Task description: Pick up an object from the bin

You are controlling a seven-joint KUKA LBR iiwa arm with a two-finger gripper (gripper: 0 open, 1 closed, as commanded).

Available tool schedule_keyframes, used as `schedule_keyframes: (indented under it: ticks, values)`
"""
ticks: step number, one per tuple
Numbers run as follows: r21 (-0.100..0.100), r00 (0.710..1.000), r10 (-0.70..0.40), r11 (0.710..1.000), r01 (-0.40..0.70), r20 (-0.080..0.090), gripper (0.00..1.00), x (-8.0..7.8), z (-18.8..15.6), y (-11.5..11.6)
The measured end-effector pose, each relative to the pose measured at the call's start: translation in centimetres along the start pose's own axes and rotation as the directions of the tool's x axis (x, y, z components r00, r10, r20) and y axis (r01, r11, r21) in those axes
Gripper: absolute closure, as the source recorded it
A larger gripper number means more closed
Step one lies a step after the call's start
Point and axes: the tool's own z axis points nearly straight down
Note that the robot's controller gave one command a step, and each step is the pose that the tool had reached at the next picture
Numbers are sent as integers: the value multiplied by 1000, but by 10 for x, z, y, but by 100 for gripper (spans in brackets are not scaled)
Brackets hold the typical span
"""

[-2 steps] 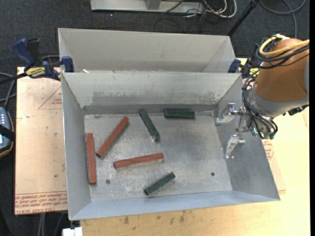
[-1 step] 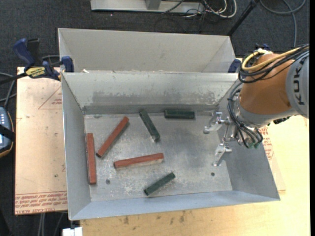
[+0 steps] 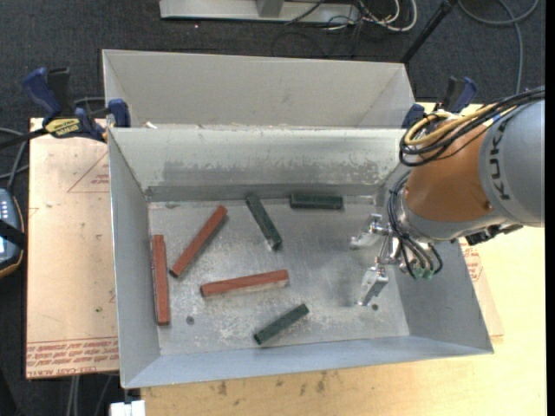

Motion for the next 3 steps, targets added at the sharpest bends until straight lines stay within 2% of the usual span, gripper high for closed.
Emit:
schedule_keyframes:
  ticks: [1,2,3]
  values:
    - [3,999,54,999,-54,-4,0,-18,-19,37]
    - [-1,999,-51,999,51,12,0,-1,-11,46]
    - [4,998,-59,998,59,-1,0,3,11,81]
